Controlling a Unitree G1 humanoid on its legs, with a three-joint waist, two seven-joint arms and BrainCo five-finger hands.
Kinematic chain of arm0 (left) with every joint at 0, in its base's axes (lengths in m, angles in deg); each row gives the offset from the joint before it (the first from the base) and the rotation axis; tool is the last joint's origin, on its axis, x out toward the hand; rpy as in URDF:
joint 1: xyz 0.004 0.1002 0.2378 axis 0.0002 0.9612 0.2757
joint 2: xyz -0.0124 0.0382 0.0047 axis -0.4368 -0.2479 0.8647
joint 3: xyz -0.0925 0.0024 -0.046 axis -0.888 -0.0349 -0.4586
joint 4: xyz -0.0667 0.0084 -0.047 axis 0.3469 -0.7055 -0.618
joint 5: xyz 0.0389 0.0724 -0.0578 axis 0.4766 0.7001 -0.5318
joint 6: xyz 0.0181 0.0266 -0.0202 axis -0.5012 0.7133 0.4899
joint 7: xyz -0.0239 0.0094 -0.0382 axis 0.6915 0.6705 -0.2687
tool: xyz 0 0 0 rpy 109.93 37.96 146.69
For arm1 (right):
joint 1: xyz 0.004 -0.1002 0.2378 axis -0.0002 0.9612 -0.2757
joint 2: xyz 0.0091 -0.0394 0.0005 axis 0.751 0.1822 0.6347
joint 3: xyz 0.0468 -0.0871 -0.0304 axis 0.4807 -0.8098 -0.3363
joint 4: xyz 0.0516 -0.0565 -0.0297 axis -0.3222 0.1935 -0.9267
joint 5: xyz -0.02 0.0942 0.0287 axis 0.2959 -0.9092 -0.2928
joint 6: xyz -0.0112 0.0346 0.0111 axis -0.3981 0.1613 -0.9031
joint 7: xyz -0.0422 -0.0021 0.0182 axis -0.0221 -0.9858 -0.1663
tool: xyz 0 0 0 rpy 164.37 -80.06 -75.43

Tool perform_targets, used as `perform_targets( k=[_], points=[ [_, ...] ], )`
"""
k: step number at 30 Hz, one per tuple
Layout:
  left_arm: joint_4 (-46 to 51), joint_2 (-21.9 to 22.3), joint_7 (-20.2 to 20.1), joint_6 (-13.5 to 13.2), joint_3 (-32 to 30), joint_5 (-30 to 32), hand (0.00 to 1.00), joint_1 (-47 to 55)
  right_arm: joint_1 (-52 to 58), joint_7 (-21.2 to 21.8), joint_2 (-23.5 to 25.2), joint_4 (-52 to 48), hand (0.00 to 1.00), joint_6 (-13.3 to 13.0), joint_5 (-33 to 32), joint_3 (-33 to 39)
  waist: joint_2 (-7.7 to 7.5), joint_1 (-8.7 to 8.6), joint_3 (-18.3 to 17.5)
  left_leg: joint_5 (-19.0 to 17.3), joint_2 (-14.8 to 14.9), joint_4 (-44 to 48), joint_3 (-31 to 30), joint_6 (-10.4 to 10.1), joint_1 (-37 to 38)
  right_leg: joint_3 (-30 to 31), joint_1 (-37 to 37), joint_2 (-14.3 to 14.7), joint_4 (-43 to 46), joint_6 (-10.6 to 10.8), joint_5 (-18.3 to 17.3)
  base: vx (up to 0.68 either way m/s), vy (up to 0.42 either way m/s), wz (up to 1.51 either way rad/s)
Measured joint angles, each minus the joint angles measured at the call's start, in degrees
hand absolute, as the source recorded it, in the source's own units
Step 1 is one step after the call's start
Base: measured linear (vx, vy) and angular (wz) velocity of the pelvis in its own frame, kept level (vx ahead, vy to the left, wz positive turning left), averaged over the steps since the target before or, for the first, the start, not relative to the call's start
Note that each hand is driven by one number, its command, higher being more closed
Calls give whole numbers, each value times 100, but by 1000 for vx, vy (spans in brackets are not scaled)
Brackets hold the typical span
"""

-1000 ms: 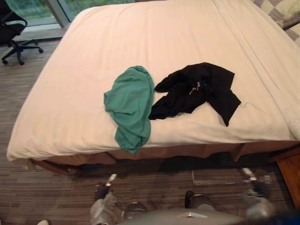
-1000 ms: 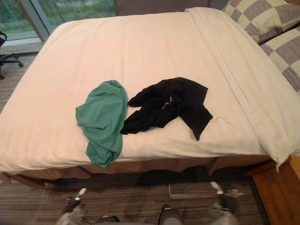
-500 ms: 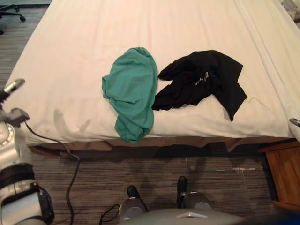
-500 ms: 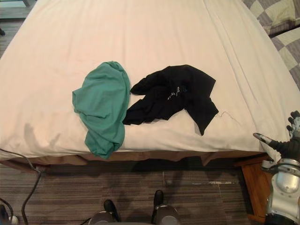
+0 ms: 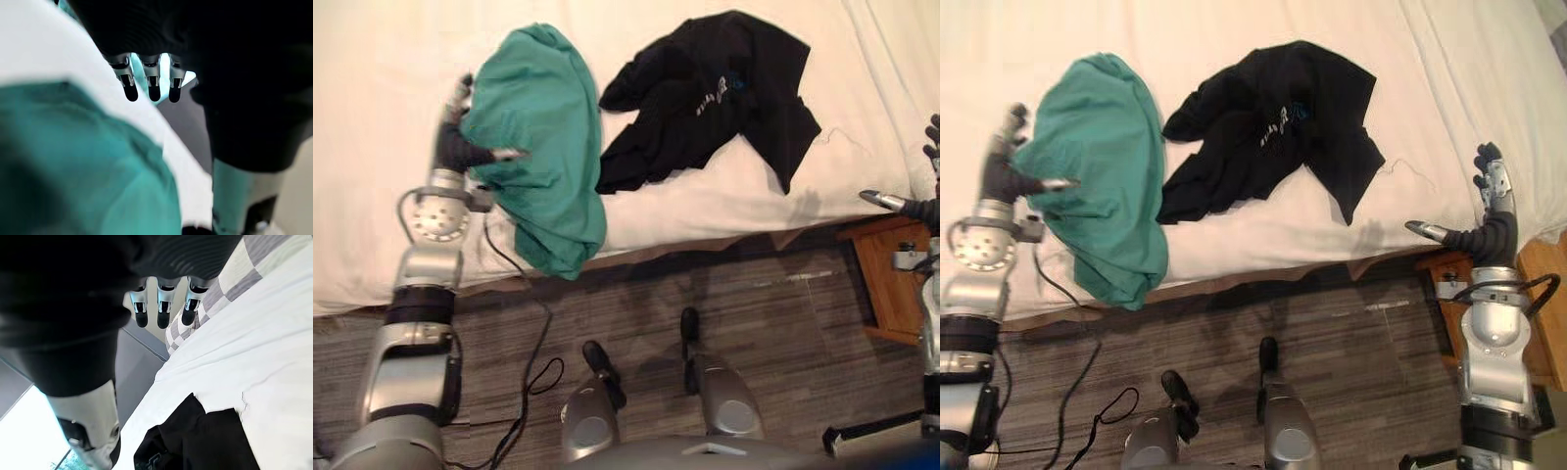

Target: Tidy the bed and pick cloth on bed and put in laundry

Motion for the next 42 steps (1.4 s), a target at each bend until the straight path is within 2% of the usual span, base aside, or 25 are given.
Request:
perform_targets(
  k=[2, 3, 5, 8, 11, 13, 15, 17, 20, 23, 26, 29, 32, 35, 42],
  points=[
    [1, 84, 3, 55, 73, 235, 0, 12, 33, -44, 21, -312, 0, 5, 0, -5, 9, 9, 72, 0, 21, 49, 18, 0, -140, 2, -182, -1, 88, 0, 0, -54, -27, -5],
    [2, 153, 34, 108, 73, 409, 100, 6, 30, -92, 21, -496, 0, 11, -1, -5, 19, 12, 143, 0, 25, 66, 26, 0, -191, 2, -257, -2, 133, 0, -1, -50, -30, -4],
    [3, 242, 153, 179, 150, 687, 100, -7, 37, -122, 20, -755, 0, 23, -3, -8, 59, 14, 266, 0, 37, 132, 29, 0, -321, 1, -390, -14, 203, 0, -1, -50, -23, -1],
    [192, 256, 434, 344, 226, 1428, 100, -88, -34, -130, 14, -897, 0, 40, -35, -7, 117, 42, 427, 0, 48, 185, 46, 1, -481, 0, -595, -27, 312, -4, -6, -58, -19, -1],
    [224, 298, 419, 765, 317, 2236, 100, -312, -48, -117, -1, -1001, 0, 55, -60, -25, 196, 124, 491, 0, 43, 225, 117, 2, -608, 13, -808, -59, 439, -24, -31, -54, -6, -7],
    [350, 246, 342, 1148, 420, 2621, 100, -366, -202, -99, -76, -1026, 0, 60, 13, -283, 209, 154, 490, 2, 42, 223, 213, 4, -639, 87, -913, -68, 466, -24, -30, -35, -3, -16],
    [356, 194, 237, 1339, 506, 2793, 100, -385, -348, -111, -94, -1055, 0, 74, 251, -556, 240, 144, 473, 3, 42, 221, 231, 6, -636, 106, -934, -75, 483, -24, -30, -17, -8, -8],
    [354, 151, 236, 1415, 713, 2816, 100, -432, -569, -210, -149, -1110, 0, 178, 701, -793, 243, 138, 472, 27, 31, 186, 247, 35, -636, 107, -962, -93, 500, -22, -30, -19, 1, 1],
    [342, 122, 236, 1334, 980, 2444, 100, -578, -1294, -331, -463, -1197, 0, 529, 1149, -1407, 246, 163, 470, 109, -43, 107, 230, 71, -707, 79, -1068, -160, 558, -12, -26, -50, 9, 11],
    [344, 218, 134, 1163, 1052, 1446, 100, -711, -2197, -264, -478, -1126, 0, 1002, 1599, -1932, 260, 202, 463, 232, -111, -4, 102, 119, -861, -56, -1168, -234, 560, 24, 3, -45, 6, 27],
    [344, 406, -204, 1043, 1028, 648, 100, -765, -2883, -148, -476, -813, 0, 1487, 2007, -2328, 261, 288, 463, 308, -148, -74, -33, 135, -907, -200, -1145, -285, 561, 25, 3, -11, 2, 27],
    [343, 777, -623, 833, 647, -51, 100, -766, -3592, -147, -474, -316, 0, 1968, 2274, -2615, 258, 319, 464, 370, -167, -100, -198, 155, -1072, -379, -1192, -331, 557, 25, 3, -3, 0, 29],
    [346, 1043, -942, 596, 374, -492, 100, -766, -4299, -159, -470, 412, 0, 2410, 2581, -2896, 245, 361, 457, 470, -185, -192, -335, 163, -1230, -528, -1286, -349, 558, 26, 7, 4, -1, 23],
    [360, 1201, -1166, 453, 193, -990, 100, -769, -4904, -324, -472, 1052, 0, 2826, 2688, -3103, 237, 474, 456, 541, -183, -266, -373, 159, -1354, -613, -1411, -346, 559, 29, 18, 13, -10, 8],
    [897, 1225, -1371, 440, -121, -1628, 100, -768, -5970, -713, -514, 2092, 0, 3586, 2685, -3135, 209, 559, 439, 786, -115, -458, -471, 179, -1828, -854, -1884, -257, 469, 5, 359, 5, -13, 3]
  ],
)
